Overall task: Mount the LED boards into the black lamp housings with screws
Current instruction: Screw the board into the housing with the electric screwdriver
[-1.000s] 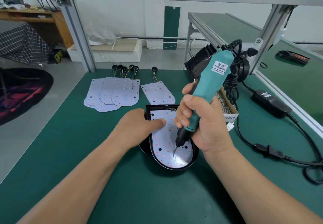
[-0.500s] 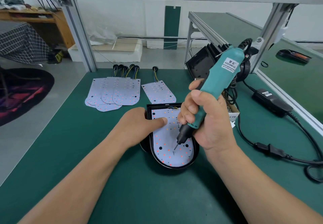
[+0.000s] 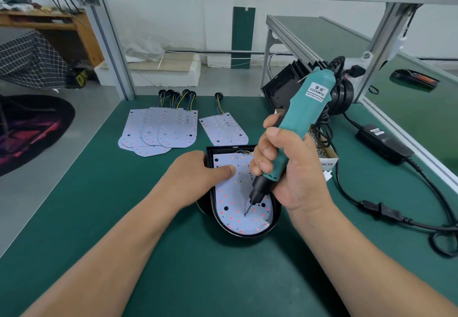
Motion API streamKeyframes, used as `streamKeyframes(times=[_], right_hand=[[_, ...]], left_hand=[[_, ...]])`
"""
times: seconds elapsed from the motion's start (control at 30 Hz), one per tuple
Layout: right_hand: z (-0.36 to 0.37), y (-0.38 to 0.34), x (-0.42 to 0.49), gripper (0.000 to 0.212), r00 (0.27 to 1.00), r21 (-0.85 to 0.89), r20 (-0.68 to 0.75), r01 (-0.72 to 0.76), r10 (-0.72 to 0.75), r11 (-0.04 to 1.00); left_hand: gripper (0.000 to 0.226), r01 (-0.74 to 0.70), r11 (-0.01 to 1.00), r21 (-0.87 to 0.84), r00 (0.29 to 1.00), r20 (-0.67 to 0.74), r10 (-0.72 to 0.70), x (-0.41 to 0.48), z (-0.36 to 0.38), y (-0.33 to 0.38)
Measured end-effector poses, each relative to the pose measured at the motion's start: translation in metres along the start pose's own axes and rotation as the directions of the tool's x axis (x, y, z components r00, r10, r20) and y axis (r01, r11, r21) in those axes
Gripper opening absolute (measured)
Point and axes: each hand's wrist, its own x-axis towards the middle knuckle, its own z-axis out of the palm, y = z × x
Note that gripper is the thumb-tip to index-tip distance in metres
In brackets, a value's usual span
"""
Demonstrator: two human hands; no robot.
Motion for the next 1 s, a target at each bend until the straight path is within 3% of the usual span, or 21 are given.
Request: streamKeyframes(times=[0.37, 0.5, 0.57, 0.67, 0.73, 0.8, 1.0], right_hand=[[-0.001, -0.011, 0.001, 0.011, 0.996, 0.082, -0.068, 0.055, -0.050, 0.995], [-0.005, -0.016, 0.003, 0.011, 0.990, 0.104, -0.093, 0.112, -0.103, 0.988], [-0.007, -0.019, 0.003, 0.010, 0.986, 0.118, -0.112, 0.137, -0.124, 0.983], [-0.010, -0.022, 0.005, 0.011, 0.980, 0.133, -0.148, 0.157, -0.137, 0.979], [-0.011, -0.023, 0.006, 0.011, 0.974, 0.145, -0.173, 0.169, -0.143, 0.975], [-0.013, -0.025, 0.007, 0.011, 0.969, 0.157, -0.195, 0.186, -0.154, 0.970], [-0.015, -0.026, 0.007, 0.012, 0.963, 0.178, -0.214, 0.201, -0.162, 0.963]], left_hand=[[0.058, 0.017, 0.999, -0.049, 1.000, 0.020, -0.016, -0.003, -0.007, 0.000], [0.072, 0.031, 0.999, 0.036, 0.988, -0.151, -0.025, -0.010, -0.016, 0.005], [0.061, -0.096, 0.995, -0.014, 0.972, -0.215, 0.091, -0.017, -0.019, 0.012], [0.034, -0.329, 0.931, -0.156, 0.944, -0.080, 0.320, -0.034, -0.017, 0.023], [0.029, -0.386, 0.904, -0.185, 0.907, 0.100, 0.408, -0.044, -0.013, 0.028], [0.031, -0.427, 0.895, -0.130, 0.874, 0.193, 0.445, -0.050, -0.008, 0.030], [0.025, -0.453, 0.891, -0.027, 0.876, 0.168, 0.451, -0.049, 0.000, 0.030]])
